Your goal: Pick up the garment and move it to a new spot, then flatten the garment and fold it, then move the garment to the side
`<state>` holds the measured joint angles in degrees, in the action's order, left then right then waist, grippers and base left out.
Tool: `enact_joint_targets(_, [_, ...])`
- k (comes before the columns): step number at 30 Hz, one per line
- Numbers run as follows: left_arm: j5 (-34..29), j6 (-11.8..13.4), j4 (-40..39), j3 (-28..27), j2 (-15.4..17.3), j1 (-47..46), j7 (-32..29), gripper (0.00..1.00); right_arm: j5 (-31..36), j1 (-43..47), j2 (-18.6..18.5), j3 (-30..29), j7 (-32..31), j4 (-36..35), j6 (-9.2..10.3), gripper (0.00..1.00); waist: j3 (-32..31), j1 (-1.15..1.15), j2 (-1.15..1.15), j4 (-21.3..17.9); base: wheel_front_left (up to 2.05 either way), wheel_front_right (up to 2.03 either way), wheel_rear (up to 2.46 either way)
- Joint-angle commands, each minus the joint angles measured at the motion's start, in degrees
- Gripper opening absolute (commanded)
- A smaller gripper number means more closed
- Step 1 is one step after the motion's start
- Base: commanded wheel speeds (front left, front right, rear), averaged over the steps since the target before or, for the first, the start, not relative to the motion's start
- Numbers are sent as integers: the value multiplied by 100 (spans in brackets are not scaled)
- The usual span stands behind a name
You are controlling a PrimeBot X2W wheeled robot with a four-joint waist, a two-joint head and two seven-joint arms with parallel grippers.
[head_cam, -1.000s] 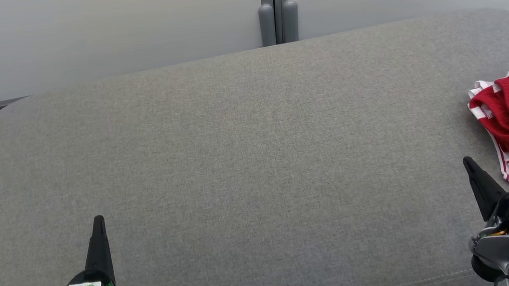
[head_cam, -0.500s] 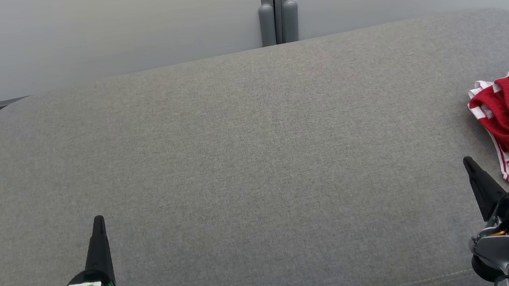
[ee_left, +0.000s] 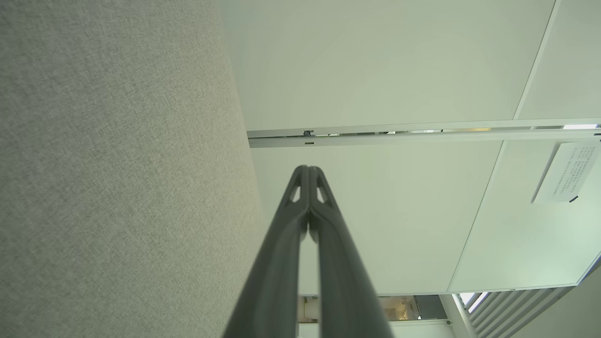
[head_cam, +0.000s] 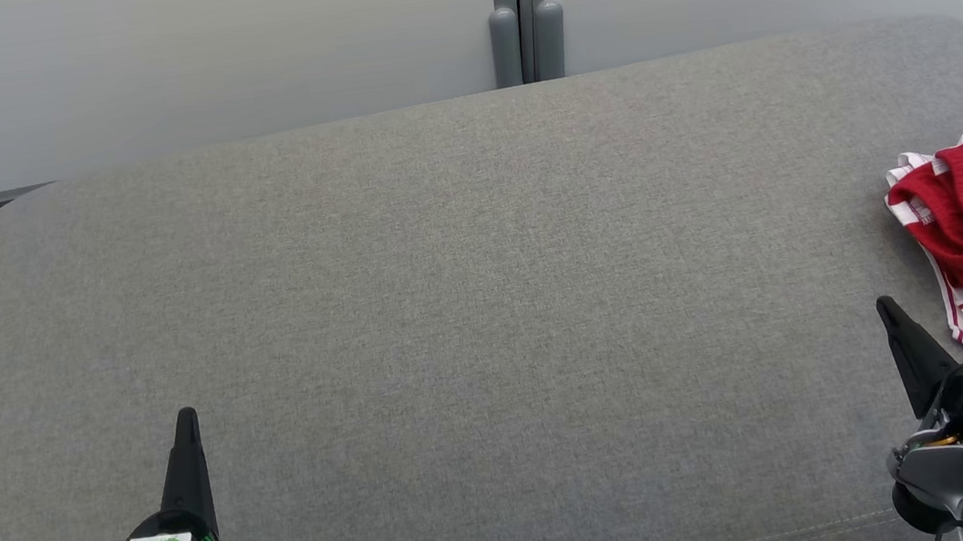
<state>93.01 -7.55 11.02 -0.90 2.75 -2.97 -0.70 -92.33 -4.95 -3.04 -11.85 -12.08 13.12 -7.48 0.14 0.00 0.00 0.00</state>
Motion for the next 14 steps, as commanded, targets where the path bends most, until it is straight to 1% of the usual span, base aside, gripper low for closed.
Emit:
enact_joint_targets(1, [6,-17,-27,-18,-2,-60,-15,0,22,-31,-11,-14,-25,15,-2,0,0,0,0,0,0,0,0])
enact_joint_targets(14, [5,-17,-28,-19,-2,-60,-15,0,17,-32,-7,-17,-31,14,-2,0,0,0,0,0,0,0,0])
